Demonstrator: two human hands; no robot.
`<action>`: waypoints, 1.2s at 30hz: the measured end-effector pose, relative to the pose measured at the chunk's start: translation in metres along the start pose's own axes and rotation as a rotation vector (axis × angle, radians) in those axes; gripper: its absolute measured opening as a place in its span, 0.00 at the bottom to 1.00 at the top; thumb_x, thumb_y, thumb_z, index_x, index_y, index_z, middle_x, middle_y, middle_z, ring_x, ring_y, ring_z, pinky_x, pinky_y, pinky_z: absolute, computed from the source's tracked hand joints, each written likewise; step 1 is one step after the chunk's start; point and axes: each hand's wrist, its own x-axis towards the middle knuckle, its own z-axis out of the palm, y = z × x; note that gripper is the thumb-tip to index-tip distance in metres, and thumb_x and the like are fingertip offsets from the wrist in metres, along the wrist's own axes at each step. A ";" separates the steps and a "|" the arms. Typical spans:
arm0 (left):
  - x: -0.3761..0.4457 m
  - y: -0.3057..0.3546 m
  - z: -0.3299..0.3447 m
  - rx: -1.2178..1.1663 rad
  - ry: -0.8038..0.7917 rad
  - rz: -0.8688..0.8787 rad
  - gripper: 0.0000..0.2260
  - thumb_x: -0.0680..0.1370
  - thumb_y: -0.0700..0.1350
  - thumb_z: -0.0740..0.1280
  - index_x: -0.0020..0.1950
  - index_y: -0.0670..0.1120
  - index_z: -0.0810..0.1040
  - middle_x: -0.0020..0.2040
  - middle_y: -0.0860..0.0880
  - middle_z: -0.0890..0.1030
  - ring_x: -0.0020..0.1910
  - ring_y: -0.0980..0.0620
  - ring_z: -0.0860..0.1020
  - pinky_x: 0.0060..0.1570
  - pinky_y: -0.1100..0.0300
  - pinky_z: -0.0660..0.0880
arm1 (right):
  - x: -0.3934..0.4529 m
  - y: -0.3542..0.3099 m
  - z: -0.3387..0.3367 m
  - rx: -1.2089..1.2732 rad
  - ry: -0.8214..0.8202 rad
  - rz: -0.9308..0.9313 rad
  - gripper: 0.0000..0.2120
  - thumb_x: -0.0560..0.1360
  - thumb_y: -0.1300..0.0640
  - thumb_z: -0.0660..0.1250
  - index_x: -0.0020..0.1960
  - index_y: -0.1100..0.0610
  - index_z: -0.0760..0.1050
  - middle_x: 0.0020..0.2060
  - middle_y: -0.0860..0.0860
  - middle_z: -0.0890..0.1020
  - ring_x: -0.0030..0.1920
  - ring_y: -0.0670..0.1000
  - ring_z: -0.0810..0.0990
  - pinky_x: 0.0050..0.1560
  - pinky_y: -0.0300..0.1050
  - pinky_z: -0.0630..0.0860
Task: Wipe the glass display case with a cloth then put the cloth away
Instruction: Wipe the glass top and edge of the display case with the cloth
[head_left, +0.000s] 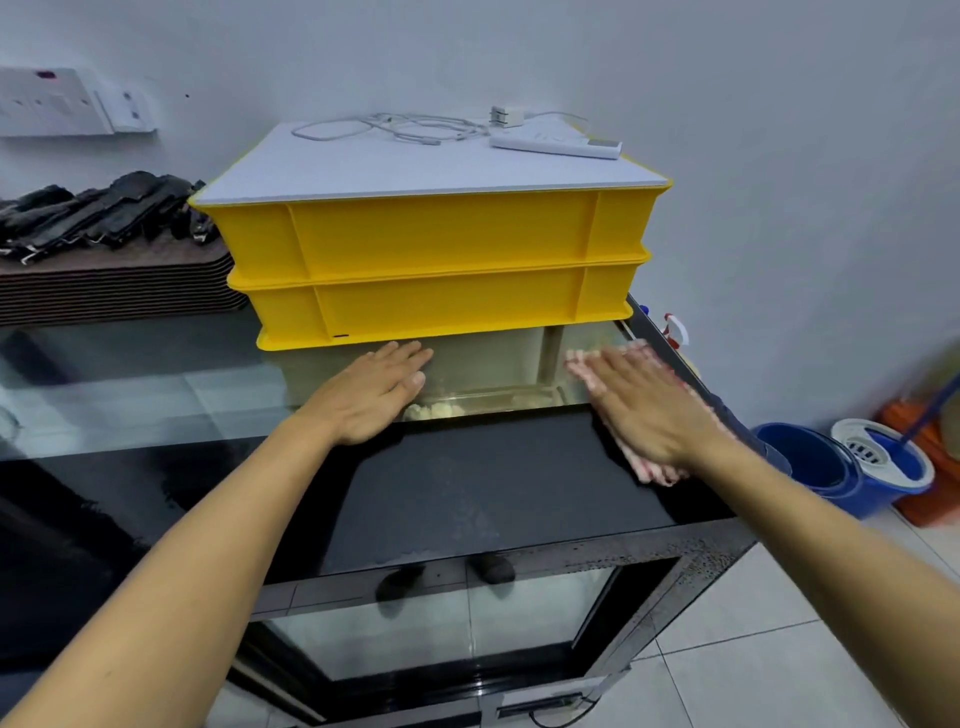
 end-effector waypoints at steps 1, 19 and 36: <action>0.001 0.000 0.001 0.013 0.013 -0.007 0.27 0.86 0.61 0.43 0.85 0.57 0.51 0.85 0.57 0.49 0.84 0.56 0.45 0.80 0.57 0.41 | 0.013 0.007 -0.003 0.034 0.000 0.109 0.36 0.81 0.34 0.27 0.85 0.48 0.40 0.85 0.50 0.43 0.84 0.50 0.39 0.83 0.54 0.38; -0.003 -0.008 0.001 -0.007 0.078 -0.105 0.24 0.89 0.53 0.47 0.86 0.52 0.51 0.85 0.56 0.50 0.84 0.56 0.47 0.81 0.56 0.43 | 0.023 -0.030 -0.001 0.056 0.005 0.185 0.28 0.87 0.46 0.39 0.86 0.51 0.43 0.85 0.52 0.43 0.84 0.51 0.41 0.81 0.48 0.37; -0.002 -0.009 0.003 -0.033 0.102 -0.117 0.23 0.89 0.51 0.47 0.86 0.52 0.54 0.85 0.56 0.52 0.84 0.55 0.48 0.81 0.56 0.43 | -0.002 -0.008 -0.002 -0.010 -0.009 0.065 0.39 0.78 0.38 0.28 0.86 0.50 0.45 0.85 0.50 0.46 0.84 0.48 0.43 0.83 0.49 0.39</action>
